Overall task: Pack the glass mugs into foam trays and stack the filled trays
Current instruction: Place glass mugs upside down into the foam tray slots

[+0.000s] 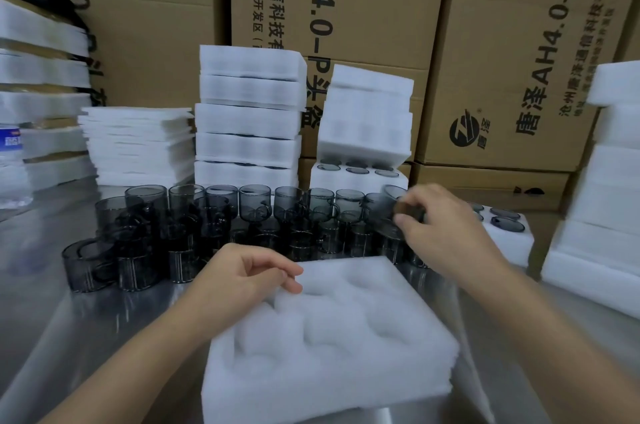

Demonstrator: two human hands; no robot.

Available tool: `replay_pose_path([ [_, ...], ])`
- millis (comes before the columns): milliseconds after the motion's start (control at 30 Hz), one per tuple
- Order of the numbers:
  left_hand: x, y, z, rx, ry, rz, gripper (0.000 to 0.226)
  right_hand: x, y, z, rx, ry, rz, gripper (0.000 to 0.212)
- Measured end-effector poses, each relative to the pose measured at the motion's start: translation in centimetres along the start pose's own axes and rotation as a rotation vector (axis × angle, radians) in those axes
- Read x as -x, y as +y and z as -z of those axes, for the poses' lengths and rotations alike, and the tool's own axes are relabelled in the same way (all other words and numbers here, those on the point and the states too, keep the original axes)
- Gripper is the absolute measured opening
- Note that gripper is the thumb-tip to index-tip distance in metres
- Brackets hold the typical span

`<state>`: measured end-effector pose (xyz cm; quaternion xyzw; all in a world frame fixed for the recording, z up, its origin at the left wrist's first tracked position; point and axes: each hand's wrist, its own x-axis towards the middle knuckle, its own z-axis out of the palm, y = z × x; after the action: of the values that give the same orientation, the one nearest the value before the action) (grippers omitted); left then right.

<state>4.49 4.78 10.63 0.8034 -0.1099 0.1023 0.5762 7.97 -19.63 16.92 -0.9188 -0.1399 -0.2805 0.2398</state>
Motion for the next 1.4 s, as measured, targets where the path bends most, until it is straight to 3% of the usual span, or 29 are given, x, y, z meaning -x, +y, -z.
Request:
replay_pose_path([
  [67,0.0,0.1,-0.1,0.013,-0.008,0.001,0.029,-0.6,-2.9,-0.4,-0.116,-0.067,0.131,0.02],
  [133,-0.1,0.3,-0.2,0.049,-0.009,-0.014,0.024,-0.8,-5.1,-1.5,-0.161,-0.108,0.246,0.015],
  [233,-0.8,0.7,0.4,0.193,0.082,-0.032,0.029,0.0,-6.0,-4.3,-0.116,-0.037,0.405,0.002],
  [367,-1.3,1.1,0.8,0.39,0.166,0.052,0.056,1.7,-5.2,-7.0,-0.106,0.002,0.504,0.011],
  [567,-1.0,0.6,0.4,0.387,0.175,-0.014,0.062,2.7,-5.2,-7.5,-0.285,0.122,0.591,0.026],
  [767,-0.6,0.2,1.0,0.391,0.092,-0.085,0.066,2.8,-4.8,-7.2,-0.303,0.202,0.463,0.052],
  [967,-0.6,-0.2,1.4,0.427,0.029,-0.092,0.059,2.8,-4.6,-7.2,-0.319,0.243,0.405,0.06],
  [1067,-0.7,-0.4,1.5,0.441,0.007,-0.091,0.054,2.8,-4.5,-7.3,-0.346,0.214,0.401,0.055],
  [1133,-0.8,-0.5,1.8,0.424,-0.006,-0.083,0.063,2.9,-4.6,-7.4,-0.369,0.185,0.411,0.054],
  [1233,-0.9,-0.6,1.9,0.373,-0.026,-0.081,0.079,3.0,-4.5,-7.4,-0.387,0.084,0.422,0.059],
  [1400,-1.0,-0.8,1.9,0.277,-0.047,-0.08,0.08,3.1,-4.2,-7.3,-0.371,-0.077,0.425,0.067],
])
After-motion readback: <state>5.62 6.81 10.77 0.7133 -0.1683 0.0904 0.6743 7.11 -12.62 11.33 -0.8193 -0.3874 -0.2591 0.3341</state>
